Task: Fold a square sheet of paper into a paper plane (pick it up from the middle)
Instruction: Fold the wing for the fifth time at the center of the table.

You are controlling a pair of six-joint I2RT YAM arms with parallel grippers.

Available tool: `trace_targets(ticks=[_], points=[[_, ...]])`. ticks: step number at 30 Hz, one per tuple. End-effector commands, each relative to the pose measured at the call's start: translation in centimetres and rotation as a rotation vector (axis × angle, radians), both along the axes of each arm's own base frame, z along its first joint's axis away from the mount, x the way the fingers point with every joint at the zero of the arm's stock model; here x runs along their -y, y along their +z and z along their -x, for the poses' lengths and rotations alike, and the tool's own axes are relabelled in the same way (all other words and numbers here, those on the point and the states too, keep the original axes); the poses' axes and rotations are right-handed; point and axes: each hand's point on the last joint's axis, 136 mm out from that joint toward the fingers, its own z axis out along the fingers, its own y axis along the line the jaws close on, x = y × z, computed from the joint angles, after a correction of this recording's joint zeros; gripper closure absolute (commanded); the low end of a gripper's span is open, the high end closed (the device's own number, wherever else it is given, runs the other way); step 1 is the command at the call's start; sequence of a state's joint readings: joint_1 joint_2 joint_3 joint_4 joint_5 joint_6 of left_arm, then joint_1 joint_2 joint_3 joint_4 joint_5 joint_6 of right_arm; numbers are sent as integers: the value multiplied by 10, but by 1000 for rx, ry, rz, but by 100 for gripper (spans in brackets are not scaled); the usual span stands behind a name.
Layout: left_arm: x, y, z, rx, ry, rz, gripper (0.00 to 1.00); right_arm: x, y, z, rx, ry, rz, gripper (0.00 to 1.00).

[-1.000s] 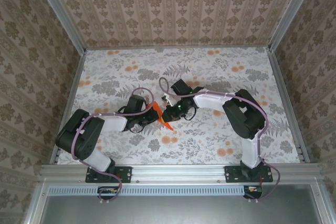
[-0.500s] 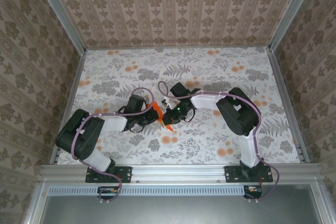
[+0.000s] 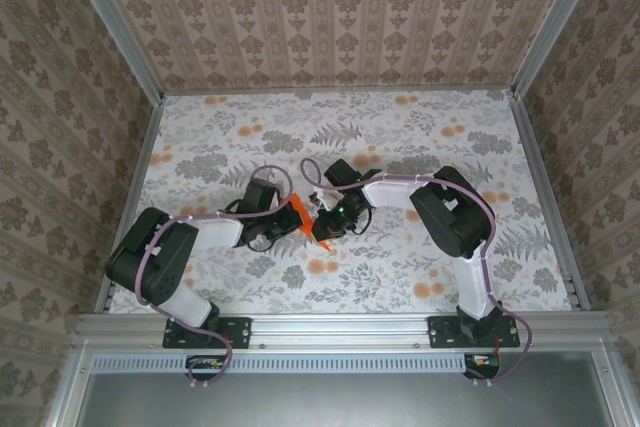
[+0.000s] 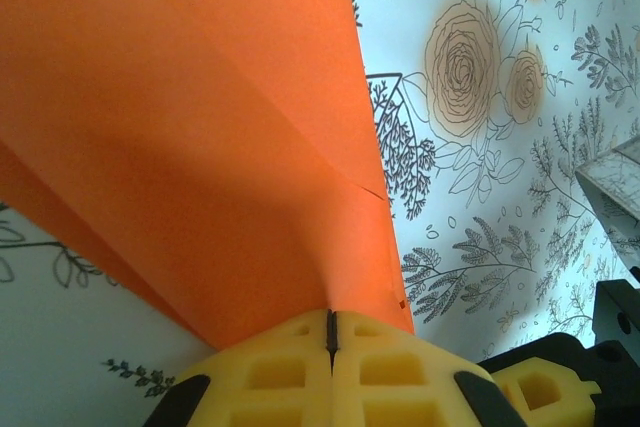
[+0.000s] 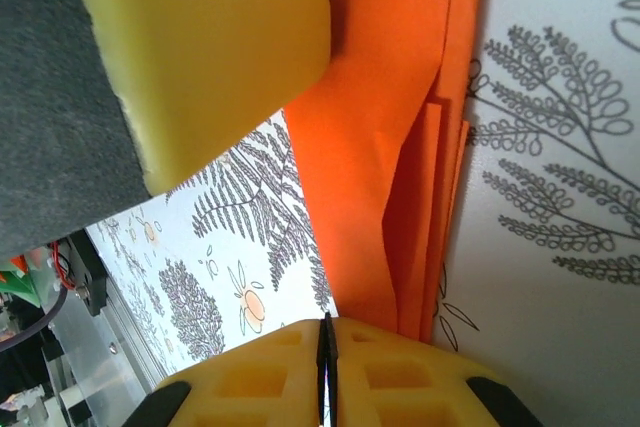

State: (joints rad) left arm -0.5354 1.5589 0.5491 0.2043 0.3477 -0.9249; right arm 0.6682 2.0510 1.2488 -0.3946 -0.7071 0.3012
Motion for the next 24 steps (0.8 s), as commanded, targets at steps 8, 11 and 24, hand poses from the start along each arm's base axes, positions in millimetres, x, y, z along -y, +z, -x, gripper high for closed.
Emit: trace_targets(ticks=[8, 11, 24], points=[[-40, -47, 21, -192, 105, -187, 96, 33, -18, 28, -57, 60, 140, 89], [-43, -51, 23, -211, 115, -193, 96, 40, -20, 36, -61, 73, 156, 89], [-31, -42, 15, -187, 86, -128, 95, 42, 9, 30, 17, 35, 70, 90]])
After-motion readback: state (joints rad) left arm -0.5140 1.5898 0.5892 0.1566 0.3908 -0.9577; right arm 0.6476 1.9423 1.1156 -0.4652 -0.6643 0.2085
